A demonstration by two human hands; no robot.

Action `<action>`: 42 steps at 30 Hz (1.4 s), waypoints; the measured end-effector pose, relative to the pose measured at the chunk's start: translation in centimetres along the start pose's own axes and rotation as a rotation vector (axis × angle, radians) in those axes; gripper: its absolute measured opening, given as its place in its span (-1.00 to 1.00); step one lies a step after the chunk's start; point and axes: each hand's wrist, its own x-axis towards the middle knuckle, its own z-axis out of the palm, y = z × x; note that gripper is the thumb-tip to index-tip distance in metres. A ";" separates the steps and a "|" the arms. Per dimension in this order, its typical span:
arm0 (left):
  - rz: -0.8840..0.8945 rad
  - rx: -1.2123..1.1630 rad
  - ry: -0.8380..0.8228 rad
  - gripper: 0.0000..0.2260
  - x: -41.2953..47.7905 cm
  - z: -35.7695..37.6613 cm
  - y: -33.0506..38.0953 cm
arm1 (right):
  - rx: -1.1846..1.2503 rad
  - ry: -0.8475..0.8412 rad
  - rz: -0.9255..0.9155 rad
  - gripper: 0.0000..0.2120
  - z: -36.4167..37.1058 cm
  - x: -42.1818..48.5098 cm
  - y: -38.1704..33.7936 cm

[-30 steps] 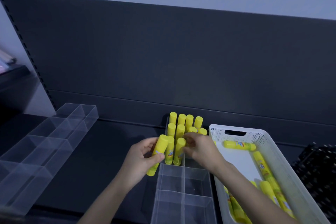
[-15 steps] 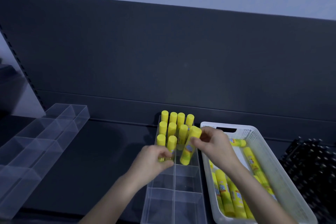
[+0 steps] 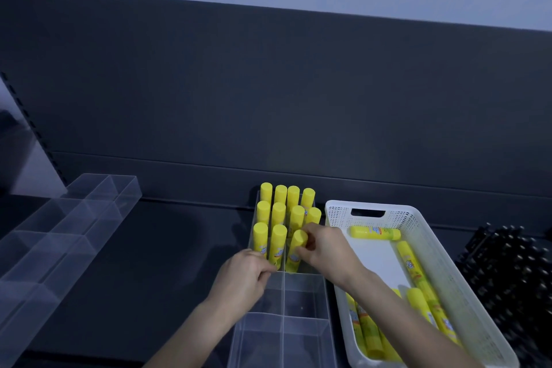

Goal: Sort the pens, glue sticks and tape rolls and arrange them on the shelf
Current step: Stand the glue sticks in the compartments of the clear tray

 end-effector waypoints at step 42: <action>-0.182 0.622 -0.650 -0.34 5.3 8.7 17.6 | -0.301 -0.327 0.355 -0.67 -6.4 -8.3 10.2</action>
